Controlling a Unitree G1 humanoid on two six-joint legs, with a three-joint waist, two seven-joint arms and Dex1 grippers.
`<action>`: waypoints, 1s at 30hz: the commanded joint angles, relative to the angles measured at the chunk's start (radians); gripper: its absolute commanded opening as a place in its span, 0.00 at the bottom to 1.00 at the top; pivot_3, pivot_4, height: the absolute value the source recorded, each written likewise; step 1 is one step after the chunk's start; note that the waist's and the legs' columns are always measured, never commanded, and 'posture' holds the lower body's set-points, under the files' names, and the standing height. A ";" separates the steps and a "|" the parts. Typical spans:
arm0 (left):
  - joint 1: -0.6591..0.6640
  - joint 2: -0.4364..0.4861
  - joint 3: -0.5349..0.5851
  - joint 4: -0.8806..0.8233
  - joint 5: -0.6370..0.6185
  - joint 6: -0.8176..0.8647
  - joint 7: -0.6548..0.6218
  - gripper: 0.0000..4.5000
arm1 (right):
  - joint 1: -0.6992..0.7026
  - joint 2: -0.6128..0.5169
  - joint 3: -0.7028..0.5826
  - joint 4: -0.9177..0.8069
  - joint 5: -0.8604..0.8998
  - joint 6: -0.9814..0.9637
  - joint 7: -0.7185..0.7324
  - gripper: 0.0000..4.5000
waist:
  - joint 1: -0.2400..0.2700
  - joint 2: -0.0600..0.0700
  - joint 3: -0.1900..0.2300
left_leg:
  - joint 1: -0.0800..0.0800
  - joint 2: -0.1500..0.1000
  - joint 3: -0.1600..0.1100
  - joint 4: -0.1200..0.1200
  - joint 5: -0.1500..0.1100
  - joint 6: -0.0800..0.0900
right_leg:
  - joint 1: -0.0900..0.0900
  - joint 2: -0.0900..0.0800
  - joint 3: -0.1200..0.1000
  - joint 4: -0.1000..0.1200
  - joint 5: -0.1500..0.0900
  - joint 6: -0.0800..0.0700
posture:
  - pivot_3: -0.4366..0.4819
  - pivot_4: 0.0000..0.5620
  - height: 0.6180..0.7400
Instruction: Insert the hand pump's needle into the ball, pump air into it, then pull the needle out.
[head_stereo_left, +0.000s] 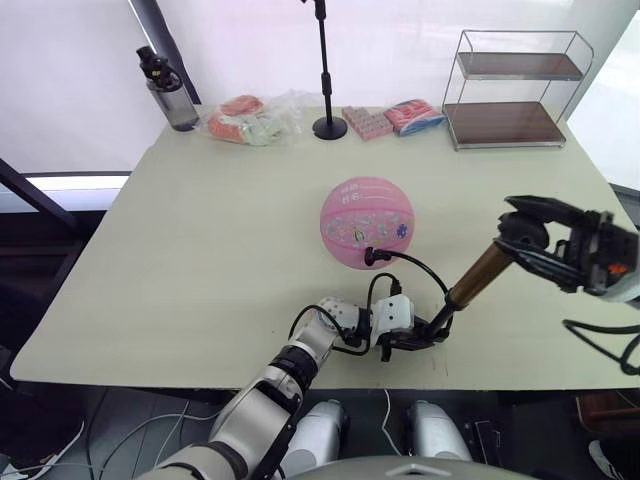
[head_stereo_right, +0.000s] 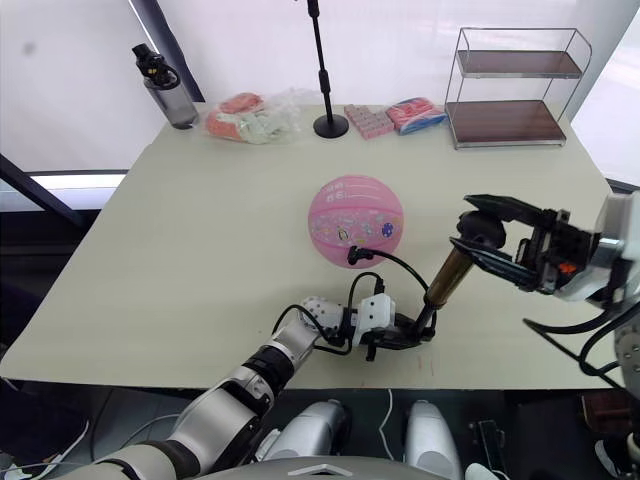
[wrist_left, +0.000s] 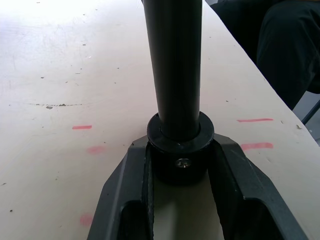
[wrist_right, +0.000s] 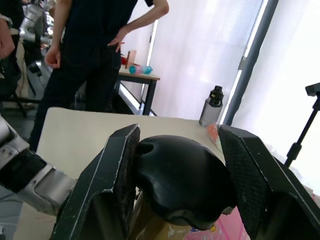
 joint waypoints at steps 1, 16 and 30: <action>0.032 0.018 -0.026 0.045 0.040 0.029 -0.005 0.24 | 0.052 0.038 0.071 0.094 -0.118 -0.069 0.031 0.47 | 0.000 0.000 0.000 | 0.000 0.000 0.000 0.000 0.000 0.000 | 0.000 0.000 0.000 0.000 0.000 0.000 | 0.48 0.27 0.96; 0.035 0.016 -0.025 0.047 0.042 0.028 0.006 0.24 | 0.133 0.113 0.226 0.297 -0.295 -0.304 0.067 0.47 | 0.001 -0.002 -0.006 | 0.001 0.000 -0.001 0.000 0.000 0.000 | 0.000 0.001 0.000 0.000 0.000 -0.001 | 0.48 0.27 0.96; 0.020 0.011 -0.025 0.072 0.045 0.019 0.005 0.24 | 0.004 -0.028 0.042 0.025 0.006 -0.017 -0.028 0.47 | 0.004 0.003 -0.002 | -0.004 -0.001 -0.001 0.000 0.000 0.000 | -0.002 -0.001 0.000 0.000 0.000 -0.001 | 0.48 0.27 0.96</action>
